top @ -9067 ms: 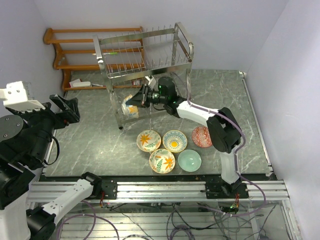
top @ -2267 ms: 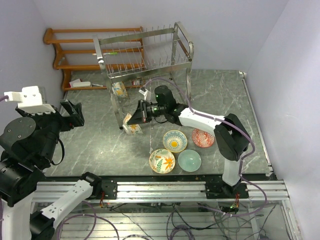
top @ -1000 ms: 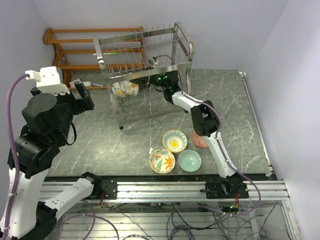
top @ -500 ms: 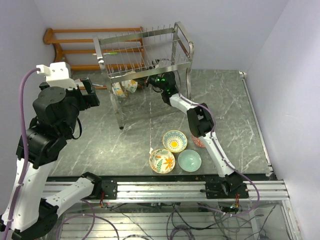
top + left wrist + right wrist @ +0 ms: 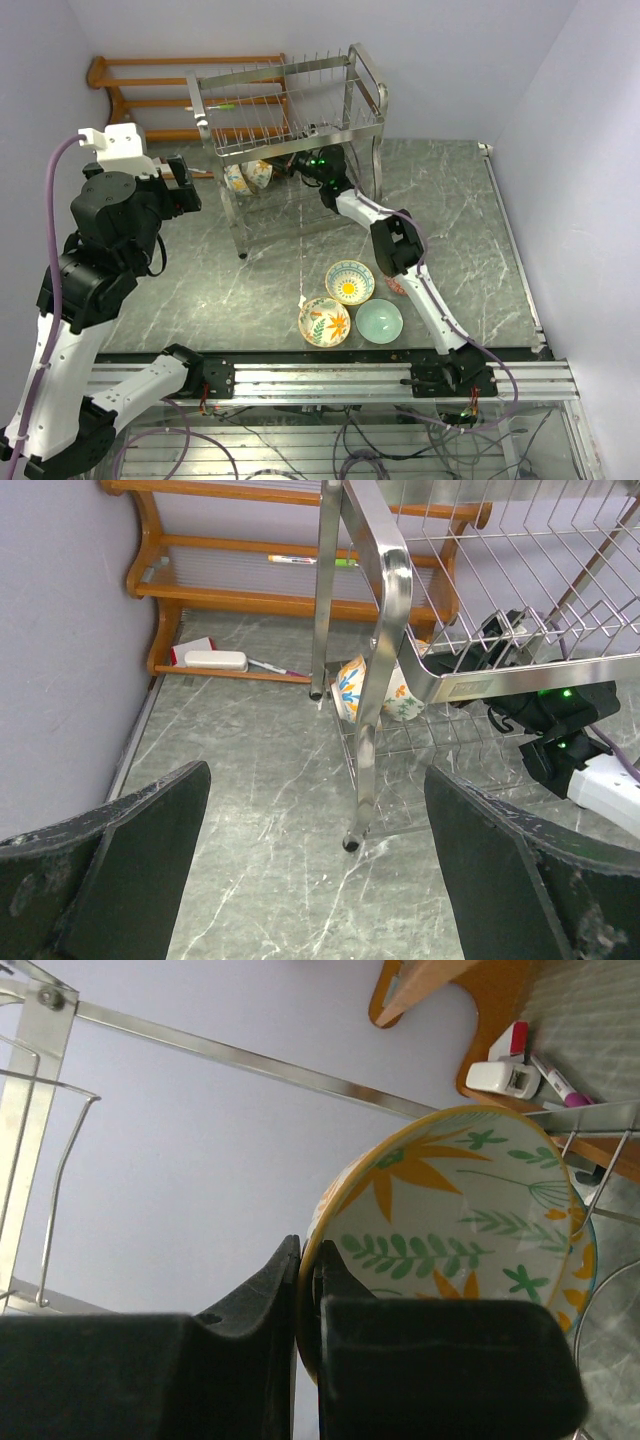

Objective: Load the bowls into the dish rack

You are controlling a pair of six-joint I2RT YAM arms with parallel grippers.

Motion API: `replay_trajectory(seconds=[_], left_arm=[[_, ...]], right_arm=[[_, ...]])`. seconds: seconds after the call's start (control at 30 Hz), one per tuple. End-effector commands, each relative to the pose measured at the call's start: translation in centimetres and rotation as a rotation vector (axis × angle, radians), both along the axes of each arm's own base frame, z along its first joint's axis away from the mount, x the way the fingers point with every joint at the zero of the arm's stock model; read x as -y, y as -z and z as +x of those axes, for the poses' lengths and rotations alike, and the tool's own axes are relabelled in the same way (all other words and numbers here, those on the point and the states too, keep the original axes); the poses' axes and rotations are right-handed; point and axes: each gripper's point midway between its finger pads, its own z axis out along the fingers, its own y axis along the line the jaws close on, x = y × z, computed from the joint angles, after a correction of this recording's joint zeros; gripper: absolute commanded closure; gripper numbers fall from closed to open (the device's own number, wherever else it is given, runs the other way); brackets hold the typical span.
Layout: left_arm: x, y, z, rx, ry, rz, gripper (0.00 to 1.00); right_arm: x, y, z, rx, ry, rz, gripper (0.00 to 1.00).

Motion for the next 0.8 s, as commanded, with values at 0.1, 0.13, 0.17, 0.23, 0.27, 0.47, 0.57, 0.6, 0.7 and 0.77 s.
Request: replay_trajectory(seconds=[0.1, 0.13, 0.17, 0.23, 0.27, 0.47, 0.57, 0.6, 0.7, 0.77], left_arm=[[-0.1, -0.6, 0.2, 0.030, 0.001, 0.004, 0.01], [-0.1, -0.6, 0.1, 0.032, -0.001, 0.003, 0.01], [-0.2, -0.6, 0.1, 0.031, -0.003, 0.004, 0.01], [-0.3, -0.5, 0.0, 0.030, -0.007, 0.005, 0.01], [-0.4, -0.6, -0.1, 0.031, -0.010, 0.007, 0.01], [-0.6, -0.7, -0.2, 0.036, -0.013, 0.013, 0.01], [-0.5, -0.6, -0.2, 0.034, -0.008, 0.018, 0.01], [-0.5, -0.7, -0.2, 0.035, -0.006, 0.018, 0.01], [-0.4, -0.7, -0.1, 0.035, -0.001, 0.023, 0.01], [-0.3, -0.8, 0.0, 0.038, 0.004, 0.024, 0.01]], right_arm=[[-0.9, 1.0, -0.2, -0.041, 0.003, 0.000, 1.00], [-0.9, 1.3, -0.1, -0.053, 0.004, -0.005, 1.00], [-0.8, 1.6, -0.1, -0.063, 0.005, -0.008, 1.00], [-0.8, 2.0, 0.0, -0.079, 0.013, -0.019, 1.00], [-0.8, 2.2, 0.1, -0.081, 0.020, -0.029, 1.00], [-0.8, 1.7, 0.8, -0.049, 0.054, -0.075, 0.85], [-0.8, 1.2, 0.7, -0.025, 0.053, -0.091, 0.68], [-0.9, 1.0, 0.6, -0.014, 0.049, -0.094, 0.60], [-0.8, 0.3, 0.3, 0.019, 0.043, -0.092, 0.48], [-0.8, -0.3, 0.1, 0.044, 0.041, -0.087, 0.45]])
